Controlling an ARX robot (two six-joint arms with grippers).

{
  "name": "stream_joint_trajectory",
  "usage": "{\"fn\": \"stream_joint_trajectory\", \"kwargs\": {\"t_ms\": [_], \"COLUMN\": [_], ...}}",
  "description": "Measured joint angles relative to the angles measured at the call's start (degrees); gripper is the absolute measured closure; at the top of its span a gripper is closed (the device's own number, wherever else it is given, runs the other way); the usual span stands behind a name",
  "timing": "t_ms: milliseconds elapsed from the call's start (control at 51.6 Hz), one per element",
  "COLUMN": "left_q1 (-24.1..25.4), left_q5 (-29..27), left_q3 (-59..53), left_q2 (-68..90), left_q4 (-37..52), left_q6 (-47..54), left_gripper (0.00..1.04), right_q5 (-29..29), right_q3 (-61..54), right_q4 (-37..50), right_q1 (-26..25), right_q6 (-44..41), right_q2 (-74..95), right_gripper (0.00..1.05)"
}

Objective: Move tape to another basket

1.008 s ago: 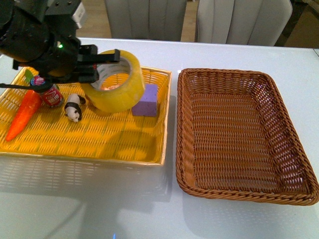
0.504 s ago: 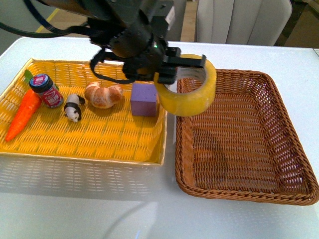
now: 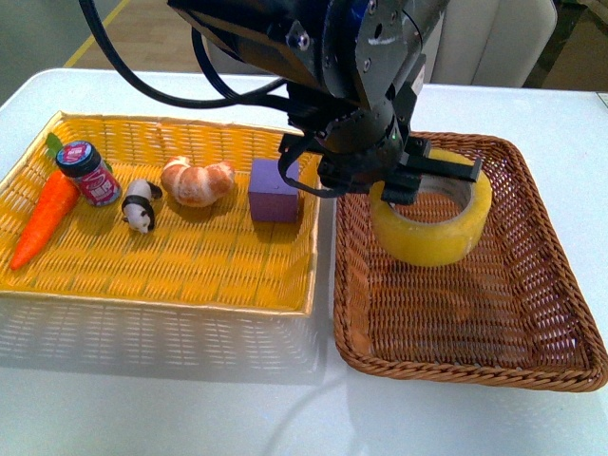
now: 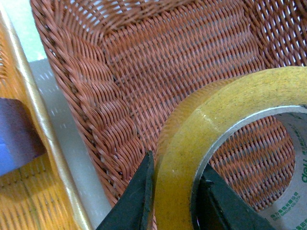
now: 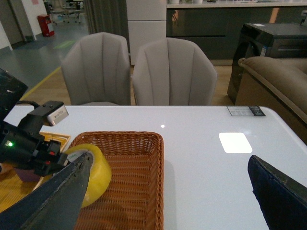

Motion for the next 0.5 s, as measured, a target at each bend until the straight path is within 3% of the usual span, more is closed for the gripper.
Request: {"fn": "stream_joint_trajectory", "kwargs": {"t_ms": [426, 504], "left_q1": [-1.3, -1.3], "left_q5": [0.9, 0.9], "left_q3": [0.1, 0.2], "left_q2": [1.6, 1.9], "left_q4": [-0.7, -0.6], "left_q6": [0.0, -0.1], "left_gripper": [0.89, 0.8], "right_q5": [0.0, 0.0], "right_q3": [0.0, 0.0], "right_q4": [0.0, 0.0], "right_q1": [0.0, 0.0], "right_q6": [0.0, 0.0], "right_q2": [0.0, 0.0], "right_gripper": [0.09, 0.09]}}
